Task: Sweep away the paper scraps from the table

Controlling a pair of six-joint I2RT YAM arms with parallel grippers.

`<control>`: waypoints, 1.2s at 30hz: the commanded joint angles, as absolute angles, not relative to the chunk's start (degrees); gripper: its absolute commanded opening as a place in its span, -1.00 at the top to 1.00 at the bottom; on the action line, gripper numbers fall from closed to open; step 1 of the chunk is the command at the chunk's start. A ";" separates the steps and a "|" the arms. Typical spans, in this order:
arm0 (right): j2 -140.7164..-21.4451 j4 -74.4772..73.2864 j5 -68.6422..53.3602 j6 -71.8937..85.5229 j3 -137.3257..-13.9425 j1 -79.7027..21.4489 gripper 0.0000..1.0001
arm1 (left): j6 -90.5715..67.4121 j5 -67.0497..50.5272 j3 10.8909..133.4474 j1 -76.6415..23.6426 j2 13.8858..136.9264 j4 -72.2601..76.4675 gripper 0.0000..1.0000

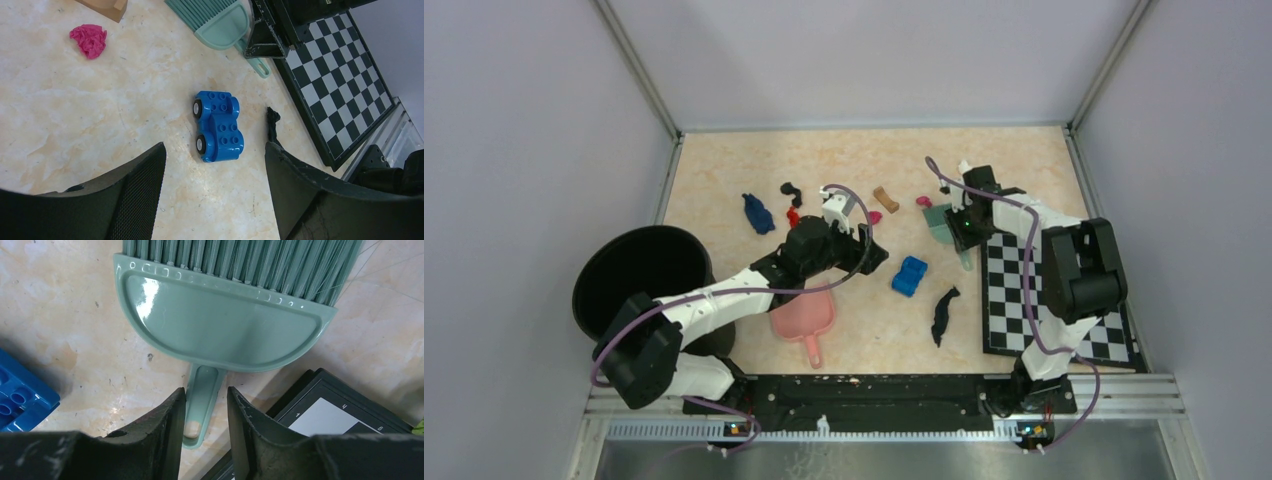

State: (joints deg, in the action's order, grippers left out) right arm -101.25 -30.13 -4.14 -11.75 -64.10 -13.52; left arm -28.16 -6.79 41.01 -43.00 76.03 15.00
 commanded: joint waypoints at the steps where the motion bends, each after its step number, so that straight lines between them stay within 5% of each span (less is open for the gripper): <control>1: -103.08 -29.62 -3.45 -10.91 -63.59 -14.14 0.27 | -28.83 -6.84 40.65 -43.24 76.11 17.48 -0.54; 8: -103.83 -30.51 -3.98 -10.54 -63.71 -14.33 0.25 | -28.83 -6.51 40.20 -43.24 75.46 17.20 -0.54; 13: -103.47 -30.71 -3.25 -10.72 -63.88 -14.33 0.79 | -28.98 -6.15 39.84 -43.24 75.48 17.33 -0.55; 19: -97.57 -33.22 -3.59 -9.80 -66.86 -14.37 1.00 | -30.28 -6.97 40.64 -43.24 76.72 17.74 -0.57; 36: -86.61 -43.92 -18.50 -13.08 -72.57 -14.33 1.00 | -8.37 -8.56 52.76 -44.92 76.62 5.57 -0.60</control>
State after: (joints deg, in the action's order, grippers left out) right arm -89.67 -41.23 -9.87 -11.46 -69.19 -13.85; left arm -19.35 -7.20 45.50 -43.77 78.15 12.38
